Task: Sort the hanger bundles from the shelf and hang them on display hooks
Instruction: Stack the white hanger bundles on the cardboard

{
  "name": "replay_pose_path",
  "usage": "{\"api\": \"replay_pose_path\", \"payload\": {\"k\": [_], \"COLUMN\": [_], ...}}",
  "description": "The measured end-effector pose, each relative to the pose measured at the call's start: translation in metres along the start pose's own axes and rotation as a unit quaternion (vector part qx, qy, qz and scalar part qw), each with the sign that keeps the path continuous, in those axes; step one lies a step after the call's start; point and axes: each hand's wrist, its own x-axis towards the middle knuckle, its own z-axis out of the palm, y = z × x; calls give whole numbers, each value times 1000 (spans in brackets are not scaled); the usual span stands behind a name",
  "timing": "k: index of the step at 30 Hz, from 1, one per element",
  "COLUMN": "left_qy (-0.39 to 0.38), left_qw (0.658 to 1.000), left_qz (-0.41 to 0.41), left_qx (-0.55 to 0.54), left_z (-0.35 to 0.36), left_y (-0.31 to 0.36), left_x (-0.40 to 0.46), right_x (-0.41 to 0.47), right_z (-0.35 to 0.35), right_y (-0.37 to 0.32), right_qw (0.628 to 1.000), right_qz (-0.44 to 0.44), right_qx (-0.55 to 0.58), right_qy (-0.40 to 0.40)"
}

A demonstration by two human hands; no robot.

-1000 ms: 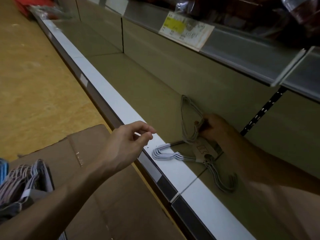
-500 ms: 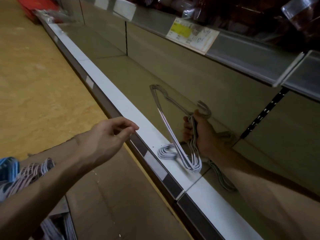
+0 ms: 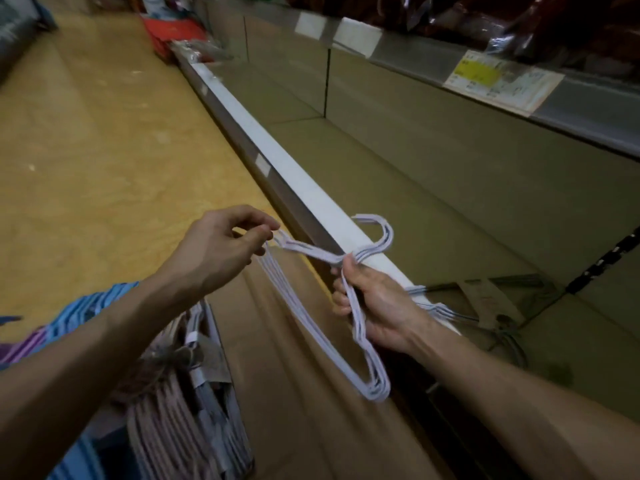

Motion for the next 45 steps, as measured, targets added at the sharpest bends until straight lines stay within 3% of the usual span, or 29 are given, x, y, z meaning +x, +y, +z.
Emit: {"api": "replay_pose_path", "payload": {"k": [7, 14, 20, 26, 34, 38, 41, 45], "left_qy": [-6, -54, -138, -85, -79, -56, -61, -92], "left_qw": [996, 983, 934, 894, 914, 968, 989, 995], "left_qz": [5, 18, 37, 18, 42, 42, 48, 39], "left_qx": [85, 177, 326, 440, 396, 241, 128, 28], "left_z": [-36, -57, -63, -72, -68, -54, -34, -3], "left_y": [-23, -44, -62, -73, -69, -52, -33, -10], "left_x": [-17, -39, -53, -56, -49, -40, -35, -25], "right_x": [6, 16, 20, 19, 10, -4, -26, -60], "right_z": [39, 75, 91, 101, 95, 75, 52, 17], "right_y": [74, 117, 128, 130, 116, 84, 52, 17], "right_qw": [990, 958, 929, 913, 910, 940, 963, 945], "right_qz": [63, 39, 35, 53, 74, 38, 2, -53], "right_qx": [-130, -284, -369, -404, -407, -330, -260, -309], "right_qy": [-6, 6, 9, -17, 36, 72, 69, 91]}}
